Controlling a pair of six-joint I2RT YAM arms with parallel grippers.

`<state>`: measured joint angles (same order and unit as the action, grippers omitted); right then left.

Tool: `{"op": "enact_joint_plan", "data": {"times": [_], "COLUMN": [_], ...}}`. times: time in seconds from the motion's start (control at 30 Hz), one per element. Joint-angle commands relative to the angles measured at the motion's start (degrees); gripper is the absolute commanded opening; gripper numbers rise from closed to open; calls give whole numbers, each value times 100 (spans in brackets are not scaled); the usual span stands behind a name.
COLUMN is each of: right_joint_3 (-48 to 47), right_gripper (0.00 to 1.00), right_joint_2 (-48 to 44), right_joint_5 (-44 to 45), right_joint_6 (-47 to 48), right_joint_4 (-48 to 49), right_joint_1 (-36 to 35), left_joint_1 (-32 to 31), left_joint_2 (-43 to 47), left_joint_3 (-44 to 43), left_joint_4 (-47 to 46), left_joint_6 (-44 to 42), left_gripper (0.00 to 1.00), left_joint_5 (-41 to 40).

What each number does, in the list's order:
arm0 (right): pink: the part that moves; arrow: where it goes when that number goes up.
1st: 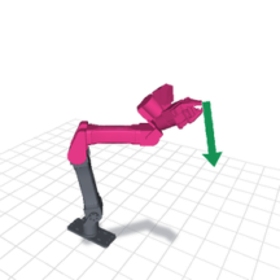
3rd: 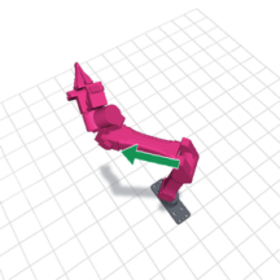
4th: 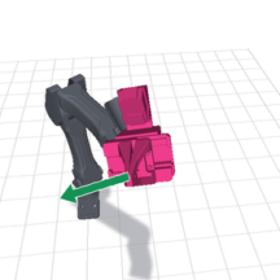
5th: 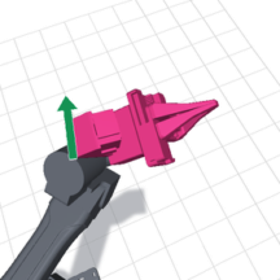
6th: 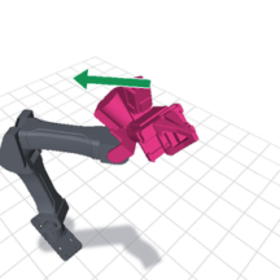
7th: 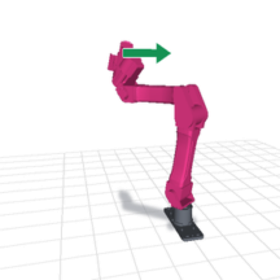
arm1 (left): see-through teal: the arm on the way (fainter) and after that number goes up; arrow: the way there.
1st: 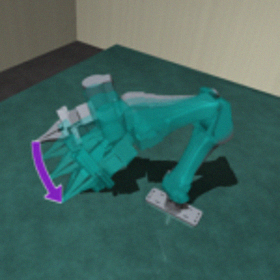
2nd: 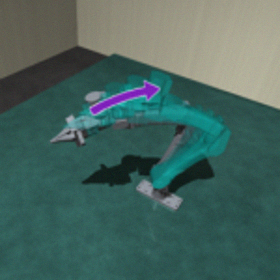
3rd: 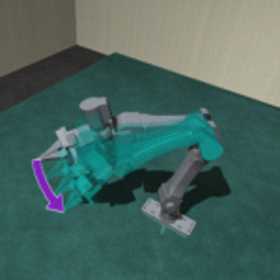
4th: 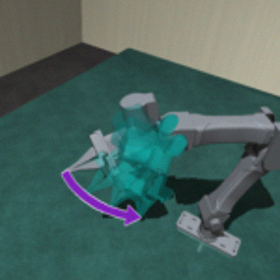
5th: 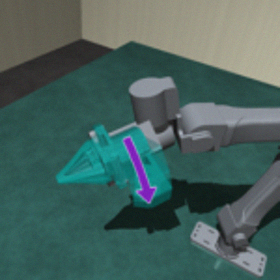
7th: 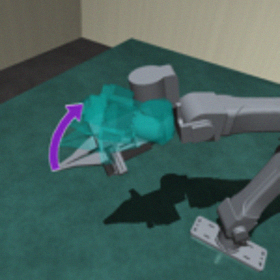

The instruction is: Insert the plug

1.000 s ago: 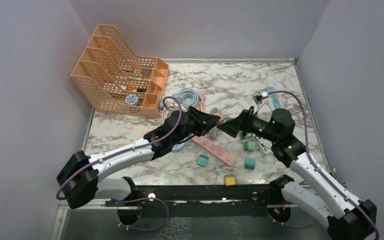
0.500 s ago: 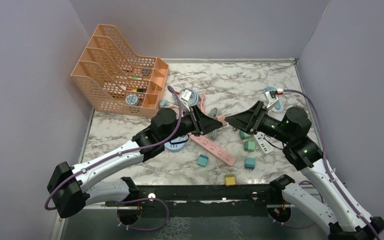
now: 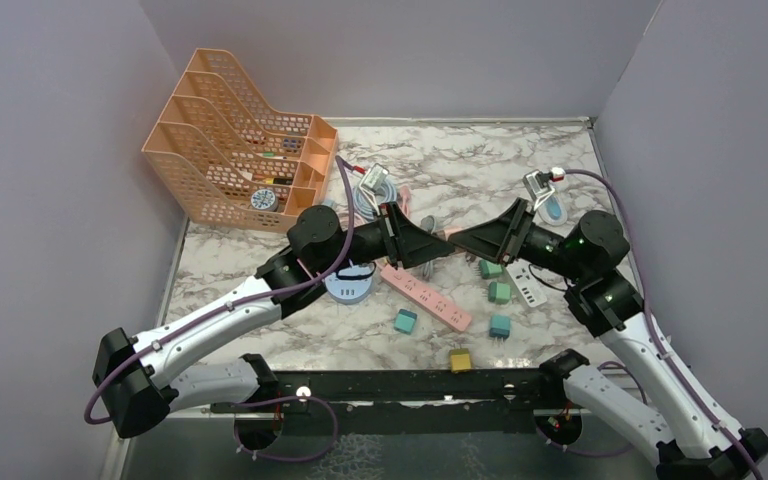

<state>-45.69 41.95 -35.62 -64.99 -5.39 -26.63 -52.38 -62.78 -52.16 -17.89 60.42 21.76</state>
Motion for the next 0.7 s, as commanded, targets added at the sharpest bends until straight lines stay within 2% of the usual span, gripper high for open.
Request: {"op": "enact_joint_plan", "data": {"times": [0.0,0.2,0.3,0.43,0.53,0.67], "right_joint_3": [39,210,172,50,-93,-329], "right_gripper": [43,18,2,1,1,1], "right_joint_2": [99,82,32,-12,51,218], "right_joint_5": [-466,-693,-567,-226,-9,248], "right_joint_6": [-155,-410,-207,363,827,1589], "right_joint_4": [583,1353,1296,795,368,-214], "right_joint_1": [-35,-35,-35,-35,-35,-34], "left_joint_1": [12,13,25,80,130,213], "left_joint_2": [66,44,72,182,349,639], "left_joint_3": [-171,-86,70,276,309,219], "left_joint_4": [-570,-569,-554,-311,404,1533], "left_joint_6": [315,396,443,354,91,-472], "left_gripper": [17,20,32,57,76,83], "left_joint_5": [297,219,76,-202,-639,-1358]}}
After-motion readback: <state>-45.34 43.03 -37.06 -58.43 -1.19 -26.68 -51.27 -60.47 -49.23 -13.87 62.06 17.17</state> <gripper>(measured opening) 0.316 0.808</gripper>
